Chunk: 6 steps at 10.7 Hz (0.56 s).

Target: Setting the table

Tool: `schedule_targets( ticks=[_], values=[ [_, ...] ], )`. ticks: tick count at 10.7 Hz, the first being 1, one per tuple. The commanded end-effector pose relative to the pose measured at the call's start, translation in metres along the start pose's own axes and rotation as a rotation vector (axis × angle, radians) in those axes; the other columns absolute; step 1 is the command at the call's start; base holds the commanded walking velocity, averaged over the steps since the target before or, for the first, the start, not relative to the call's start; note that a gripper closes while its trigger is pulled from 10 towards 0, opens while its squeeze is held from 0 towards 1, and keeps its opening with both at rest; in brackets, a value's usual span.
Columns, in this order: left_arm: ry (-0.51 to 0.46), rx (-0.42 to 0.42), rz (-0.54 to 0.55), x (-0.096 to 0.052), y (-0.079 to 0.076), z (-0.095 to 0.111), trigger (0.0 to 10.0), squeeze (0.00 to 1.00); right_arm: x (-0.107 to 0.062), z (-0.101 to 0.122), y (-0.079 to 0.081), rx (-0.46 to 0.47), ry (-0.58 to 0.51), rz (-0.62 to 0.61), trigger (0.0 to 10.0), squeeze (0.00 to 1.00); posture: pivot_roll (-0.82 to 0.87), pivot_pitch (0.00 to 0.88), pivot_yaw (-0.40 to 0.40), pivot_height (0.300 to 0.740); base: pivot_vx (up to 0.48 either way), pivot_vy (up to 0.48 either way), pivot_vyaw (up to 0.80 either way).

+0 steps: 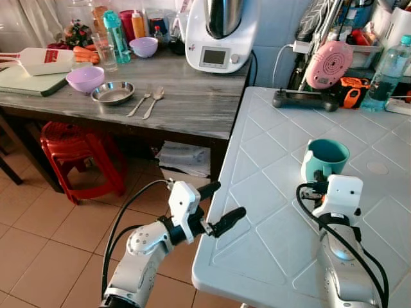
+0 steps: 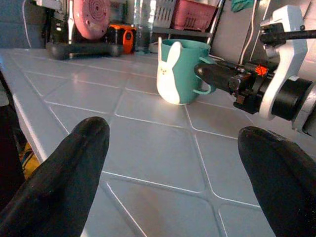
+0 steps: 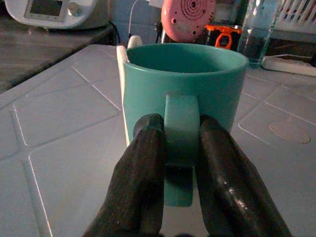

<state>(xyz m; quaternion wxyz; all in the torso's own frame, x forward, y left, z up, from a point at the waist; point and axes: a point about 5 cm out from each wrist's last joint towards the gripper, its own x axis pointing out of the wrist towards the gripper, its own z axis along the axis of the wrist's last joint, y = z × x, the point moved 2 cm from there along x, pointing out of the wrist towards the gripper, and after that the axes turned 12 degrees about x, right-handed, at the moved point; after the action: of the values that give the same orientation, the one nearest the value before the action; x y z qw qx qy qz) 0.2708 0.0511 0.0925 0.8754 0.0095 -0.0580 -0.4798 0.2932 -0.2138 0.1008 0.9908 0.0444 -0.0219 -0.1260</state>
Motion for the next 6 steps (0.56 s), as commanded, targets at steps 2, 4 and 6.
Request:
schedule_targets(
  ticks=[2, 4, 6],
  values=[
    [-0.001, 0.005, -0.006, 0.000, 0.000, 0.002, 10.0, 0.00, 0.002, 0.004, -0.003, 0.007, -0.014, -0.013, 1.5, 0.00, -0.07, 0.000, 0.033, 0.740, 0.000, 0.000, -0.73],
    [-0.001, 0.005, -0.007, 0.002, 0.000, 0.002, 10.0, 0.00, 0.002, 0.004, -0.005, 0.006, -0.015, -0.014, 2.5, 0.00, -0.08, 0.000, 0.030, 0.740, 0.000, 0.000, -0.80],
    [0.049, 0.040, 0.090, 0.001, 0.010, -0.004, 10.0, 0.00, 0.002, 0.004, -0.006, -0.004, -0.009, -0.010, 10.0, 0.00, -0.08, 0.000, 0.023, 0.740, 0.000, 0.000, 0.00]
  ],
)
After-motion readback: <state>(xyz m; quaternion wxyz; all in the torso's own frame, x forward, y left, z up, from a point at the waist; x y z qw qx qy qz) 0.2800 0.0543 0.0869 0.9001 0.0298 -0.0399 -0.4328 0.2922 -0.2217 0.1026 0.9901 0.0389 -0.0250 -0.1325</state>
